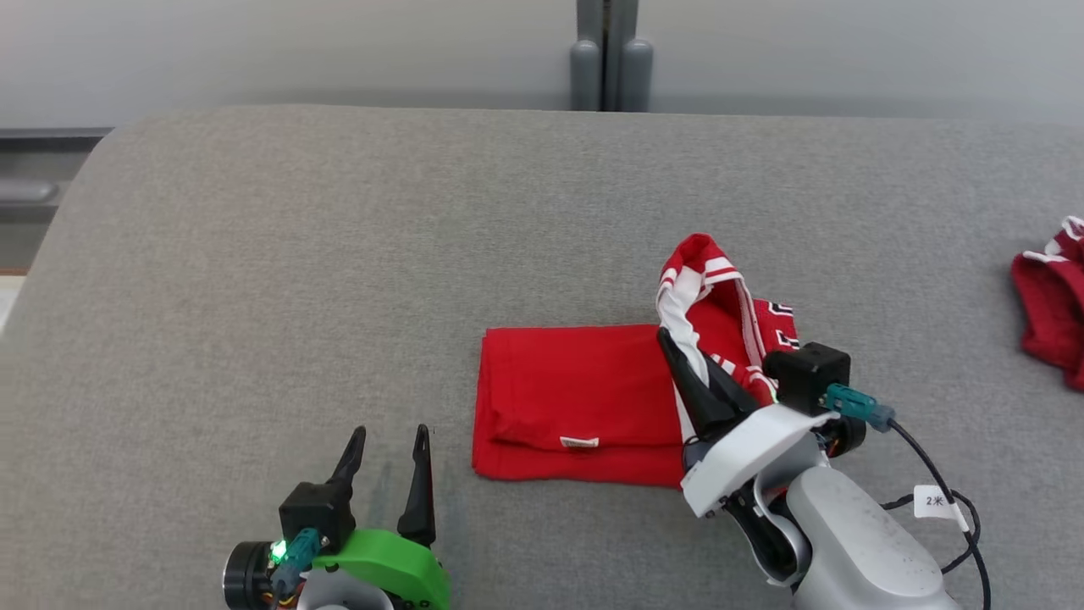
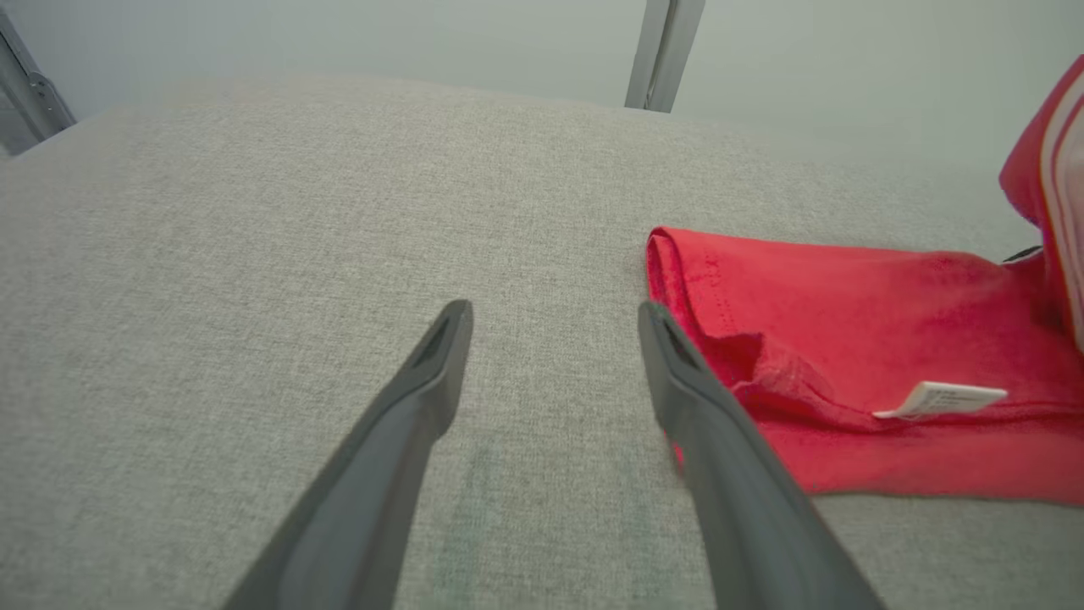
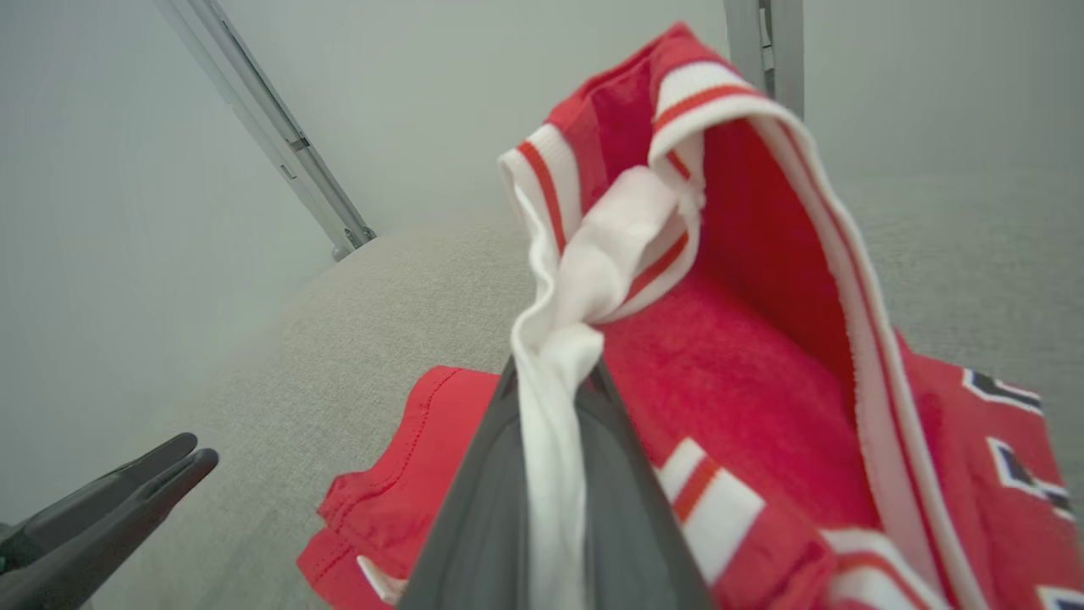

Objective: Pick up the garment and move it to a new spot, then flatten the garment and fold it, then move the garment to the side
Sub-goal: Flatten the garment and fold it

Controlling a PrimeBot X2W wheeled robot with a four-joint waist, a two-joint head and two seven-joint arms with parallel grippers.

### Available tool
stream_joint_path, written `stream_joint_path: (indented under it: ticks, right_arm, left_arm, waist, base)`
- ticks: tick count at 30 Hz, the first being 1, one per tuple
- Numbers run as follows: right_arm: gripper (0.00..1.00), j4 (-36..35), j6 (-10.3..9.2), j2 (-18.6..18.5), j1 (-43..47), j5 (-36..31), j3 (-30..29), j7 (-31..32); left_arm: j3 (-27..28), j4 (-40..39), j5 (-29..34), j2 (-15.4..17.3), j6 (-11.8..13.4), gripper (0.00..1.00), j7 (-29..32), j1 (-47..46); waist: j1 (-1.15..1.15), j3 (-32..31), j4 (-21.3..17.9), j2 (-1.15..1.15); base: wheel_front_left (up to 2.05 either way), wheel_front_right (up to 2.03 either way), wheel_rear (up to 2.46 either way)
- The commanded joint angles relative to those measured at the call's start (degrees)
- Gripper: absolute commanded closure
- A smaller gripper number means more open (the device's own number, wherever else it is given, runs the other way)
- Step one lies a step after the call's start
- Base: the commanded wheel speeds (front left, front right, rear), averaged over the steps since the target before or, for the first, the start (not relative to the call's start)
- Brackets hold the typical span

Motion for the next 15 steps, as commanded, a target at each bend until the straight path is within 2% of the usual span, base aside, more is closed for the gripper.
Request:
stream_joint_path:
  ticks: [1, 6, 7, 9, 10, 11, 15]
  right_arm:
    - [1.00, 0.75, -0.10, -0.11, -0.98, 0.55, 1.09, 0.08]
    - [1.00, 3.08, -0.09, -0.11, -3.74, 3.98, 6.07, -0.44]
    - [0.95, 3.59, -0.09, -0.12, -4.39, 4.91, 7.24, -0.53]
    - [0.67, 4.34, -0.09, -0.06, -5.57, 6.62, 9.35, -0.70]
    - [0.44, 4.57, -0.09, -0.09, -6.13, 7.28, 10.06, -0.81]
    - [0.00, 5.04, -0.09, -0.10, -6.72, 7.84, 11.02, -0.85]
    - [0.00, 3.94, -0.09, -0.12, -8.31, 8.25, 11.22, -0.86]
  left_arm:
    - [-0.11, 0.08, -0.50, 0.23, 0.38, 0.00, 0.02, 0.58]
    - [-0.27, 0.42, -0.52, 0.22, 0.43, 0.00, 0.03, 1.30]
    - [-0.32, 0.50, -0.48, 0.22, 0.41, 0.00, 0.03, 1.48]
    - [-0.19, 0.59, -0.50, 0.22, 0.39, 0.00, 0.02, 1.56]
    - [-0.14, 0.63, -0.50, 0.22, 0.43, 0.00, 0.02, 1.66]
    - [-0.11, 0.65, -0.56, 0.22, 0.54, 0.00, 0.03, 1.83]
    - [0.29, 0.35, -0.58, 0.21, 0.91, 0.00, 0.03, 2.07]
  waist:
    - [0.00, 0.27, 5.00, 0.00]
    - [0.00, 0.24, 8.53, 0.00]
    - [0.00, 0.18, 9.03, 0.00]
    - [0.00, 0.04, 9.53, 0.00]
    - [0.00, -0.05, 9.64, 0.00]
    - [0.00, -0.15, 9.67, 0.00]
    - [0.00, -0.63, 8.40, 0.00]
  base:
    - [0.00, 0.00, 0.00]
    - [0.00, 0.00, 0.00]
    - [0.00, 0.00, 0.00]
    - [0.00, 0.00, 0.00]
    - [0.00, 0.00, 0.00]
    - [0.00, 0.00, 0.00]
    - [0.00, 0.00, 0.00]
